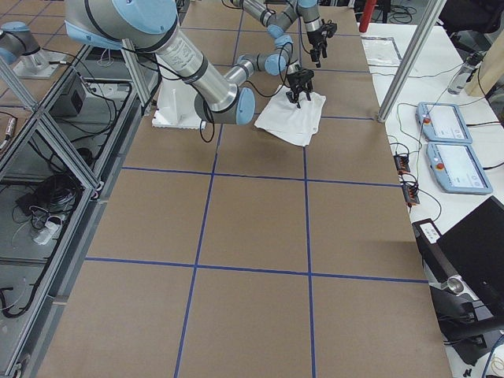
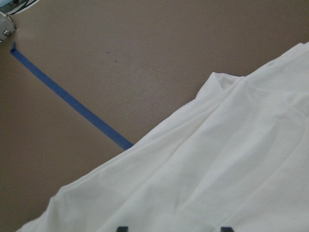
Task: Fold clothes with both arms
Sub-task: 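Press and smooth the folded shirt with the right gripper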
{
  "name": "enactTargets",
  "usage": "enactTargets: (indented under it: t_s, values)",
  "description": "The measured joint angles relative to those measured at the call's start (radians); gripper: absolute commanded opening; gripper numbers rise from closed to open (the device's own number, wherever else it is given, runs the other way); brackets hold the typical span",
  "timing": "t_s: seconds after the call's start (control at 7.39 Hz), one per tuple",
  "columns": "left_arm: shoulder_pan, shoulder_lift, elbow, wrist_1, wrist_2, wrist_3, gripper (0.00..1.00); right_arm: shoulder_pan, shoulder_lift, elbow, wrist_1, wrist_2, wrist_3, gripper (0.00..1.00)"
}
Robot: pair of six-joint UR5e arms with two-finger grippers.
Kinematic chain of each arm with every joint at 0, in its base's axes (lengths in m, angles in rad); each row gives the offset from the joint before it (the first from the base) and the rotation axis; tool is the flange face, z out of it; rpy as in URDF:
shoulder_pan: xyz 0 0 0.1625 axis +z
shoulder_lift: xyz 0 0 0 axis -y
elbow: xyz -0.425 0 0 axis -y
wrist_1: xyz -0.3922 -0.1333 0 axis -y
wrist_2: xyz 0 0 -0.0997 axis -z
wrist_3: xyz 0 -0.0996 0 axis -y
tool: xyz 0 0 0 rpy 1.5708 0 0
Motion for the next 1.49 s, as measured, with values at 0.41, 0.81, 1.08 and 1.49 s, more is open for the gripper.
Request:
enactTargets:
  t_s: [0.41,0.81,1.08,1.49]
  values:
    - [-0.049,0.019,-0.001,0.0,-0.057,0.078,1.0,-0.005,0.0,-0.035,0.059,-0.024,0.038,0.0]
    - [-0.054,0.02,-0.001,0.0,-0.064,0.084,1.0,-0.001,0.002,-0.045,0.069,-0.024,-0.034,0.0]
    - [-0.054,0.019,-0.001,0.0,-0.065,0.084,1.0,0.035,0.0,-0.05,0.066,-0.023,-0.105,0.0]
    - [-0.054,0.02,-0.001,0.0,-0.065,0.083,1.0,0.093,-0.005,-0.084,0.067,-0.023,-0.186,0.7]
